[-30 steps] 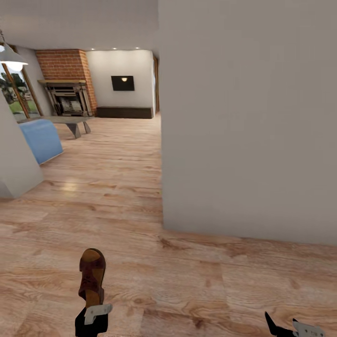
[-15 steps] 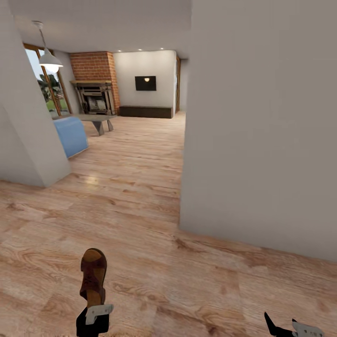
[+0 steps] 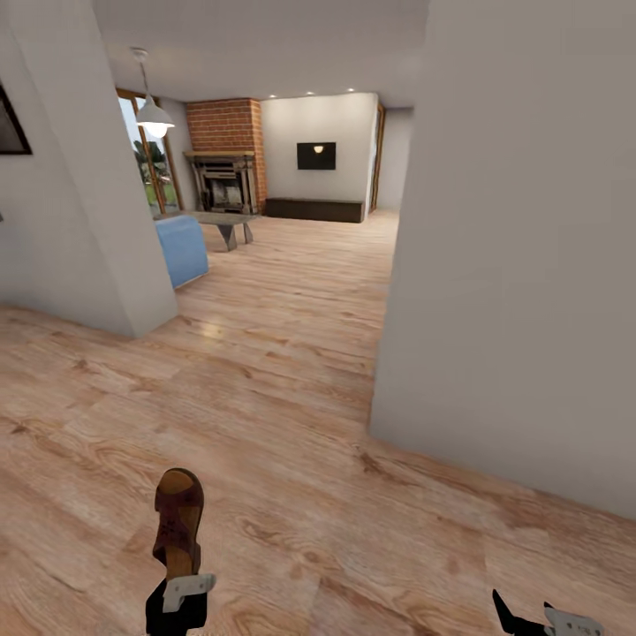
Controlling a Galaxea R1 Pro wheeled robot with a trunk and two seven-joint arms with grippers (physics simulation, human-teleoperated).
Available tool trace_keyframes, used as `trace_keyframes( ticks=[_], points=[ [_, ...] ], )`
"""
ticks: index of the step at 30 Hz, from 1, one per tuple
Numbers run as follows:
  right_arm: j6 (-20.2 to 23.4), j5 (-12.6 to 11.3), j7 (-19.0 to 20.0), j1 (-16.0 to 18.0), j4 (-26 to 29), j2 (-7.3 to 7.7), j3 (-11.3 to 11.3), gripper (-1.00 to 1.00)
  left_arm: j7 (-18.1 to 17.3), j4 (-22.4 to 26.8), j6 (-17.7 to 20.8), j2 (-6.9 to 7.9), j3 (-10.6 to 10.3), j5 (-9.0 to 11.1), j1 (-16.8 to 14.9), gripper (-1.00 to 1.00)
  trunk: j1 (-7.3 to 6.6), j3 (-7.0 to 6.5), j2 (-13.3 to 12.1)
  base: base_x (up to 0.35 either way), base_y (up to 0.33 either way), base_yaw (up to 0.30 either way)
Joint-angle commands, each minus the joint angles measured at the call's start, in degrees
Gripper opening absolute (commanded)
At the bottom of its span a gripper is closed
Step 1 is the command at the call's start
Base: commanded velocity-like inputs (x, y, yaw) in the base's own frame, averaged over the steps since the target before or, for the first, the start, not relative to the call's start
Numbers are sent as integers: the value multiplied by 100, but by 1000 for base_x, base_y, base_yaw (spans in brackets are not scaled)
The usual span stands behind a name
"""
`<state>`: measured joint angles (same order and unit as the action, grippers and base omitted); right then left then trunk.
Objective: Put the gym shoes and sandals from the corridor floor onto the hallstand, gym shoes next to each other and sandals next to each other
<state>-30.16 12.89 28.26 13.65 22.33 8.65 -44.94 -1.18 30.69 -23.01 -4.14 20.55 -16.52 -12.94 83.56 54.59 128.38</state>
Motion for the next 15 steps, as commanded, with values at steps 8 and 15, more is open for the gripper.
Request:
trace_keyframes(
  ticks=[8, 15],
  points=[
    [-25, 54, 31, 6, -1, -48, -49, 100, -9, -2, -19, -8, 52, -72, -7, -100, -1, 22, 2, 27, 75, 277],
    [-25, 54, 31, 6, -1, -53, -49, 100, -5, -2, -19, -8, 61, -63, -7, -100, -1, 36, 2, 132, 266, 277]
  ],
)
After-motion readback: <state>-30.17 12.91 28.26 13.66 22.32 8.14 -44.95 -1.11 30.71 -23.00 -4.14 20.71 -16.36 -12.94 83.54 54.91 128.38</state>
